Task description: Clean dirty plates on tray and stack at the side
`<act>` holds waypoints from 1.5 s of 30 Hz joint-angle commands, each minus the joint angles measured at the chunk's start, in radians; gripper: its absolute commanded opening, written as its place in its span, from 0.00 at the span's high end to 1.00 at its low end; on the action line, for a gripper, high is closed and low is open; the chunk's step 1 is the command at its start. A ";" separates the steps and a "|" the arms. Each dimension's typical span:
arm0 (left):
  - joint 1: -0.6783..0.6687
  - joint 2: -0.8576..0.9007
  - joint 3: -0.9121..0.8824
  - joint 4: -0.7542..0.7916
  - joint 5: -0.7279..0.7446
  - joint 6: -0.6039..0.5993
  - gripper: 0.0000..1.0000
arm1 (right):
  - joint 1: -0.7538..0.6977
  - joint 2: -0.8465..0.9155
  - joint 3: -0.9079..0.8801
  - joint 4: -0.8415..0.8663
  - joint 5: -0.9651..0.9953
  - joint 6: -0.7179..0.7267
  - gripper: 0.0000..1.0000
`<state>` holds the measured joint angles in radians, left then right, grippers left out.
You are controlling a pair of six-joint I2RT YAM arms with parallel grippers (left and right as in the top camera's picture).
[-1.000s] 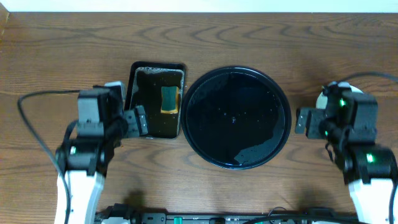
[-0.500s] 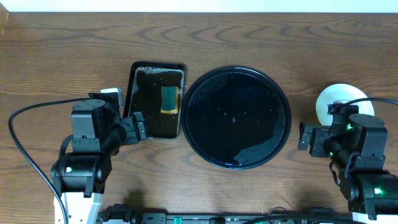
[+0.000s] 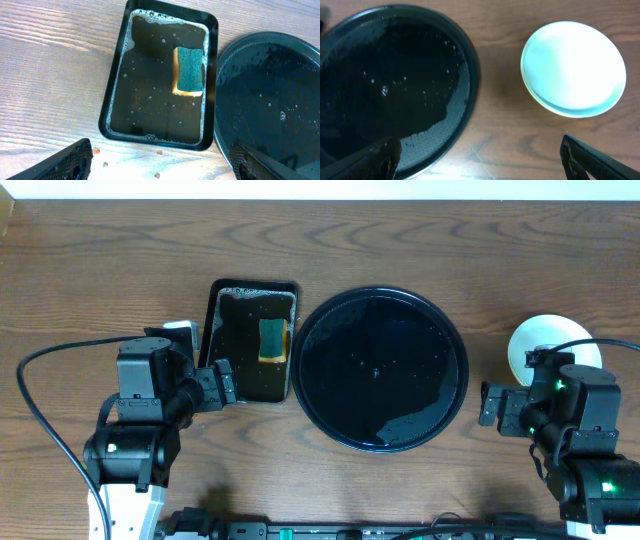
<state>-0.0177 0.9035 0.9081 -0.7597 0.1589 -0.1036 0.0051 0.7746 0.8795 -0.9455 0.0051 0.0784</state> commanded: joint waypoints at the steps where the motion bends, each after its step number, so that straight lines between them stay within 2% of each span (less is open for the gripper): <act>1: -0.001 0.006 -0.010 -0.002 0.013 0.013 0.12 | 0.008 -0.005 -0.010 0.002 0.037 -0.014 0.01; 9: -0.001 0.006 -0.010 -0.002 0.013 0.013 0.12 | 0.010 -0.126 -0.072 0.177 0.025 -0.061 0.01; 21: -0.001 0.006 -0.010 -0.002 0.013 0.013 0.12 | 0.092 -0.551 -0.544 0.744 -0.013 -0.057 0.01; 26: -0.001 0.006 -0.010 -0.002 0.013 0.013 0.11 | 0.114 -0.640 -0.694 0.960 -0.013 -0.058 0.01; 31: -0.001 0.006 -0.010 -0.002 0.013 0.013 0.11 | 0.121 -0.694 -0.801 1.099 -0.005 -0.058 0.01; 36: -0.001 0.006 -0.010 -0.002 0.013 0.013 0.11 | 0.121 -0.761 -0.874 1.139 -0.006 -0.063 0.01; 41: -0.001 0.006 -0.010 -0.002 0.013 0.013 0.11 | 0.122 -0.770 -0.874 1.006 -0.018 -0.165 0.01; 45: -0.001 0.006 -0.010 -0.002 0.013 0.013 0.11 | 0.122 -0.769 -0.874 0.870 -0.027 -0.153 0.01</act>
<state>-0.0177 0.9085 0.9066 -0.7593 0.1589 -0.1032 0.1154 0.0109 0.0090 -0.0494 -0.0086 -0.0479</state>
